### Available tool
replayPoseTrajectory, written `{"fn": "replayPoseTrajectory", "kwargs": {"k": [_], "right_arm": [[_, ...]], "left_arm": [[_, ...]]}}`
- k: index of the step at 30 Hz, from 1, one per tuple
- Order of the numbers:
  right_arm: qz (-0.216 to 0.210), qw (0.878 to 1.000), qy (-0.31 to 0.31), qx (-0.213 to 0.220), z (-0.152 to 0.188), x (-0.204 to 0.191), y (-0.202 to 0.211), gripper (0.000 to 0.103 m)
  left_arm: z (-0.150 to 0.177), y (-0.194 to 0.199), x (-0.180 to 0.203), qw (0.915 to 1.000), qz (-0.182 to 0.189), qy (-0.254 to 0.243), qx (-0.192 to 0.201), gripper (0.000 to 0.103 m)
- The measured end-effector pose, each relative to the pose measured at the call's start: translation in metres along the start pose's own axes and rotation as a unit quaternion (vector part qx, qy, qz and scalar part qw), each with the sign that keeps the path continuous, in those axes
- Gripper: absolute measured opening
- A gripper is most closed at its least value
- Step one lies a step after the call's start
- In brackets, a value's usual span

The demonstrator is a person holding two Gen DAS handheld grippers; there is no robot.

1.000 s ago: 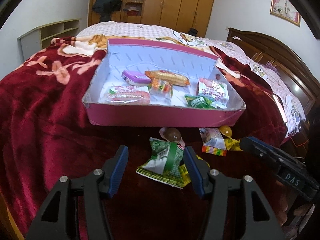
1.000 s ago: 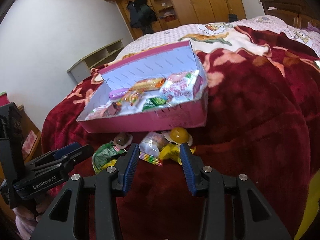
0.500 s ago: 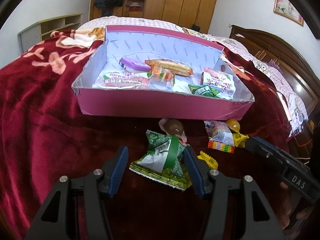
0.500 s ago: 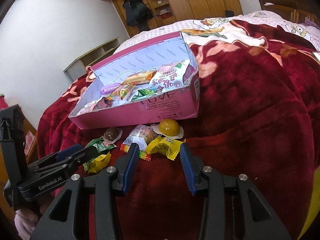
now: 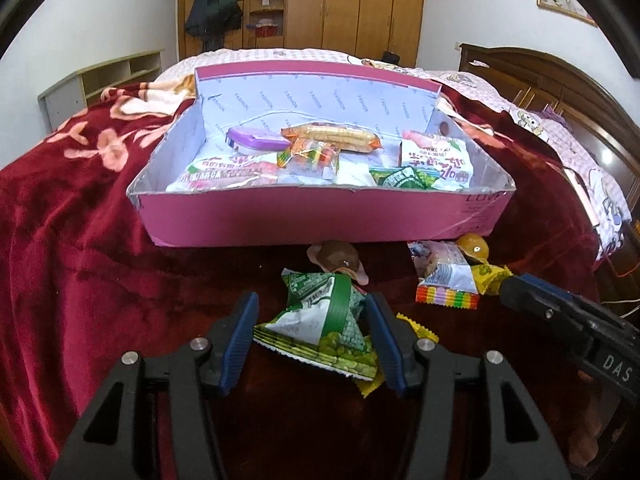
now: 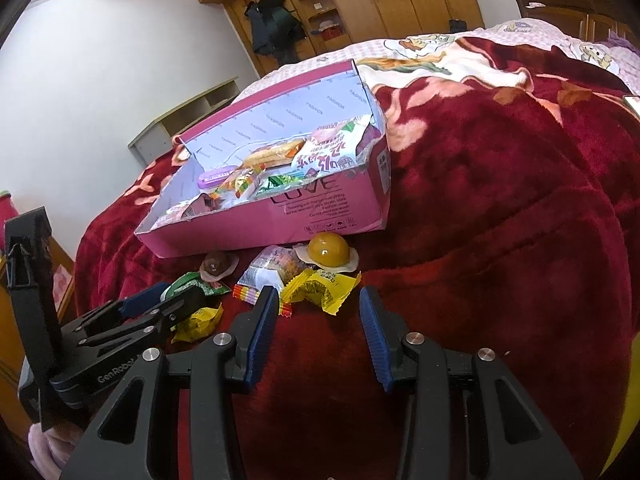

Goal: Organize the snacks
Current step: 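Grasp the green pea snack bag with the left tool, then lift the green bag with the left tool while the right tool grasps the yellow candy packet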

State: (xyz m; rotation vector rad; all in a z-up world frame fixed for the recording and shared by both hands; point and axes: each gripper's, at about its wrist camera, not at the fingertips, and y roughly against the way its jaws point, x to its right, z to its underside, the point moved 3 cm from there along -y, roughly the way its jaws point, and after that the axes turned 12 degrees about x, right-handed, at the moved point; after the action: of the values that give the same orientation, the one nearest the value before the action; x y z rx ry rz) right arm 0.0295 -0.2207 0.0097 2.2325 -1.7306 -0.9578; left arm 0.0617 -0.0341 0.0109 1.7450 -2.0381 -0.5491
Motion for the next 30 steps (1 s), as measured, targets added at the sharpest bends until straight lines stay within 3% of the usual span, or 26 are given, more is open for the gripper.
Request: {"fn": "replayPoseTrajectory", "kwargs": {"k": [15,19,24,30], "right_arm": [[0.008,1.000,0.009,-0.001,0.002,0.000,-0.005,0.043],[0.010,1.000,0.011,-0.002,0.003,-0.001,-0.006,0.043],[0.015,1.000,0.018,-0.002,0.002,-0.004,-0.009,0.043],[0.024,1.000,0.020,-0.004,0.004,-0.006,-0.019,0.045]], "left_arm": [[0.004,0.011,-0.009,0.9998,0.006,0.015,0.012,0.055],[0.003,0.018,-0.016,0.9995,-0.005,0.025,0.018,0.055],[0.003,0.026,-0.028,0.9977,-0.051,0.021,0.039,0.055],[0.009,0.017,-0.041,0.9974,-0.040,0.054,0.026,0.055]]}}
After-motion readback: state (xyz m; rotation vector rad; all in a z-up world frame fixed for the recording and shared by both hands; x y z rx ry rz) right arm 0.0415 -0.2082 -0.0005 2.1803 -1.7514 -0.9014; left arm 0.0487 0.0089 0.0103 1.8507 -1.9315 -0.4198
